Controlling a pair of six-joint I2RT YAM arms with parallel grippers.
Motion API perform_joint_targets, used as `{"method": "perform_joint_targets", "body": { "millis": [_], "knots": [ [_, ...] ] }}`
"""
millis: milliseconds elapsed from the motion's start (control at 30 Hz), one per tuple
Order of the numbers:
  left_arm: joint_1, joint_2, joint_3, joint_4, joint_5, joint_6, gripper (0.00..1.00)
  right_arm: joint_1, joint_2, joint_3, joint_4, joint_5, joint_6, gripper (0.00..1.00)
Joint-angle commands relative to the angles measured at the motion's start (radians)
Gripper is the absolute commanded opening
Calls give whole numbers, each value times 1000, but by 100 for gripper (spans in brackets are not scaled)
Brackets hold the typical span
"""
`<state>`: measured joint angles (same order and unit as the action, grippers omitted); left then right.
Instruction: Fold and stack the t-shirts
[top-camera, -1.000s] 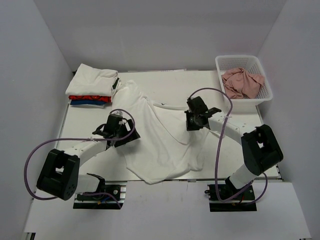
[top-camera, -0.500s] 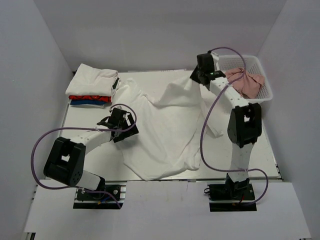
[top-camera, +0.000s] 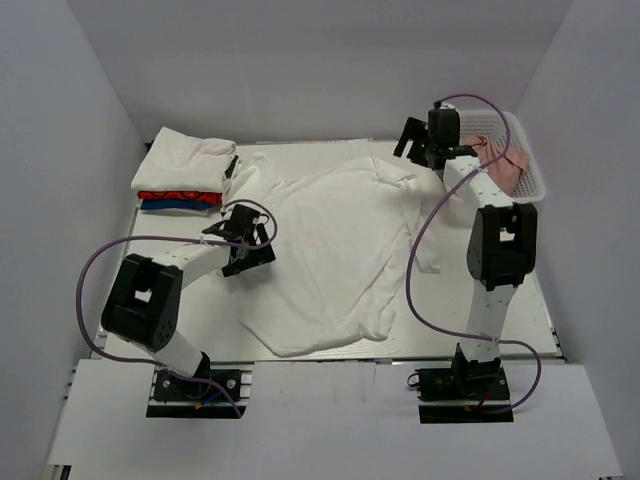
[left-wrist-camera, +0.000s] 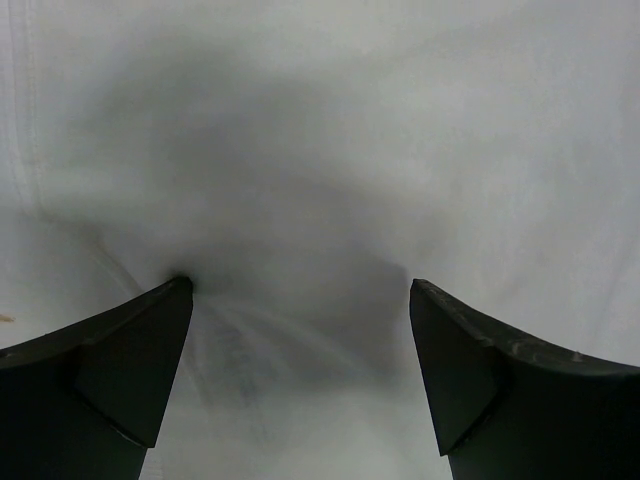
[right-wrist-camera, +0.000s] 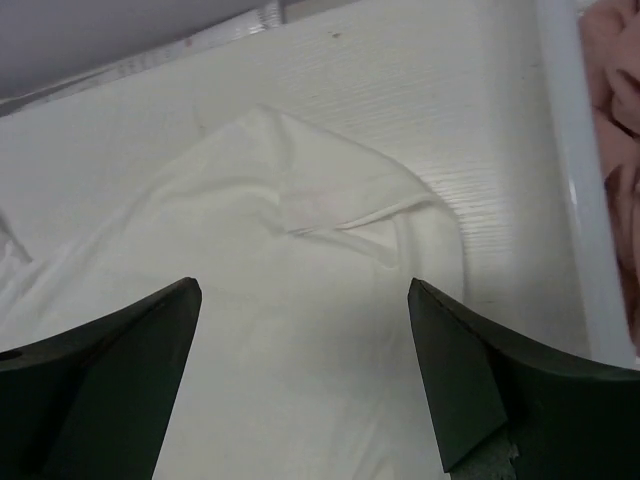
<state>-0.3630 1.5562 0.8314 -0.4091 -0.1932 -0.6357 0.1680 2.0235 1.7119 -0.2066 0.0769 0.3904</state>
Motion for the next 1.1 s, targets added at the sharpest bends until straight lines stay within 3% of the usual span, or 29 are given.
{"method": "perform_joint_targets", "body": {
  "millis": [0, 133, 233, 433, 500, 600, 633, 767, 867, 933, 967, 1067],
  "knots": [
    [24, 102, 108, -91, -119, 33, 100, 30, -185, -162, -11, -17, -91, 90],
    [24, 224, 233, -137, -251, 68, 100, 42, -356, -413, -68, 72, -64, 90],
    [33, 369, 435, -158, -287, 120, 100, 60, -416, -490, -178, 109, -55, 90],
    [70, 640, 821, -189, -250, 244, 100, 85, -528, -624, -296, 171, -67, 90],
    [79, 691, 918, -189, -218, 284, 100, 96, -548, -667, -300, 167, -68, 90],
    [79, 751, 1182, -301, -209, 326, 100, 110, -583, -729, -275, 152, -76, 90],
    [59, 751, 1195, -310, -209, 356, 100, 117, -585, -745, -271, 149, -79, 90],
    [33, 546, 1054, -289, -158, 338, 100, 145, -574, -785, -249, 120, -96, 90],
    [22, 270, 768, -208, -100, 263, 100, 163, -563, -805, -215, 119, -87, 90],
    [-7, 71, 529, -125, 12, 222, 100, 176, -559, -822, -194, 106, -85, 90],
    [-17, 14, 393, -90, 105, 203, 100, 183, -546, -821, -188, 94, -85, 90],
    [-83, -126, 205, -53, 199, 121, 100, 197, -531, -816, -171, 109, -78, 90]
  ]
}}
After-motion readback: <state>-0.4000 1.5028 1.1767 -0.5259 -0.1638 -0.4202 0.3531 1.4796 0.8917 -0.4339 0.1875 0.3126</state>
